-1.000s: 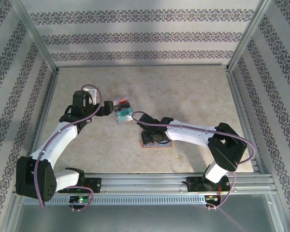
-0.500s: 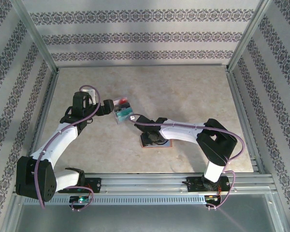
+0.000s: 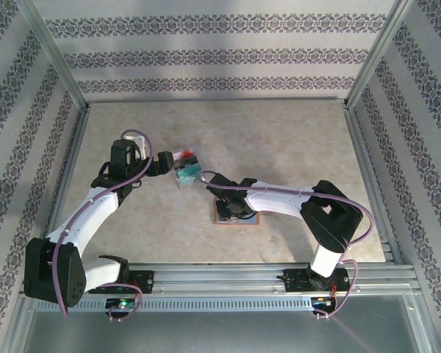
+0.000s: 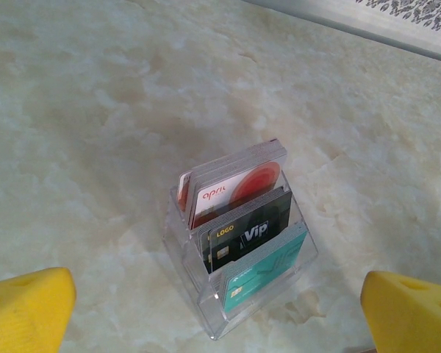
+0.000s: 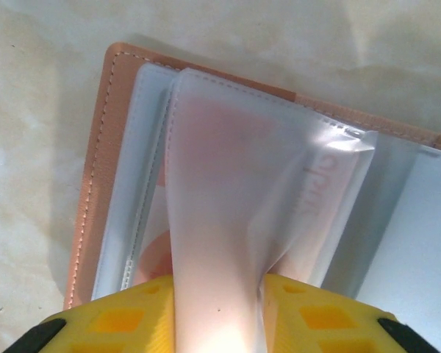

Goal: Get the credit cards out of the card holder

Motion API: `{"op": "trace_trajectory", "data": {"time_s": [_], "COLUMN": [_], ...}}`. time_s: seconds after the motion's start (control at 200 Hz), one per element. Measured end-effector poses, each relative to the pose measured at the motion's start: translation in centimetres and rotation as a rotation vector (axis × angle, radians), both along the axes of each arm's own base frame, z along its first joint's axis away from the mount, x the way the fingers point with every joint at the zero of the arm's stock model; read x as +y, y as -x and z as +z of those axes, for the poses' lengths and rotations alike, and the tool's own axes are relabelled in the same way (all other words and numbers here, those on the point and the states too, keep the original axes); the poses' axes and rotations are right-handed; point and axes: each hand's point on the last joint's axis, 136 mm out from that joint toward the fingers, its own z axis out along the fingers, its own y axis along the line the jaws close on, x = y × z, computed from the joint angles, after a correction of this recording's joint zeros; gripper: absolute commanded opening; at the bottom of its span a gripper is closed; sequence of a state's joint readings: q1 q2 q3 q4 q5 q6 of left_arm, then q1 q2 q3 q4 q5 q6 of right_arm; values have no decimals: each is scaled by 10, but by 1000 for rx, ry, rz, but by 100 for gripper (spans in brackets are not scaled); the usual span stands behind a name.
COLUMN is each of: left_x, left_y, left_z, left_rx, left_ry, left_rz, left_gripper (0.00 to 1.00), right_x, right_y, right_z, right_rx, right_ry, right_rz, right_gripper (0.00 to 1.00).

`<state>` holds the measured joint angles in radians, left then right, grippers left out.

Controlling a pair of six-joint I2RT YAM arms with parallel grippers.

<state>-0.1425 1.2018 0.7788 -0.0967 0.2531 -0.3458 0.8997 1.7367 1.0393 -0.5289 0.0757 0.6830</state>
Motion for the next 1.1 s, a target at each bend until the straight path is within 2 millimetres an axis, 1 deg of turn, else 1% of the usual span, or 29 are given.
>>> {"op": "trace_trajectory", "data": {"time_s": [0.075, 0.135, 0.27, 0.45, 0.595, 0.73, 0.869, 1.099], "left_x": [0, 0, 1, 3, 3, 0, -18, -69], "left_y": [1, 2, 6, 16, 22, 28, 36, 57], "left_z": [4, 10, 28, 50, 58, 57, 51, 40], "left_rx": [-12, -28, -79, -139, -156, -150, -139, -132], "left_ry": [2, 4, 11, 17, 14, -11, -69, -184], "left_rz": [-1, -1, 0, 2, -2, -15, -59, -178], "left_gripper": [99, 99, 99, 99, 100, 100, 98, 95], "right_x": [-1, -3, -6, -22, -40, -53, -68, -96], "right_y": [1, 1, -2, -7, -7, -3, 2, 8], "right_z": [3, 6, 16, 25, 22, 19, 14, 4], "right_rx": [-5, -12, -41, -72, -75, -71, -60, -42], "right_ry": [-7, -12, -14, -12, 8, 19, 26, 34], "right_rz": [-1, -2, -9, -46, -77, -97, -133, -204], "right_gripper": [32, 35, 40, 41, 41, 39, 38, 35]}}
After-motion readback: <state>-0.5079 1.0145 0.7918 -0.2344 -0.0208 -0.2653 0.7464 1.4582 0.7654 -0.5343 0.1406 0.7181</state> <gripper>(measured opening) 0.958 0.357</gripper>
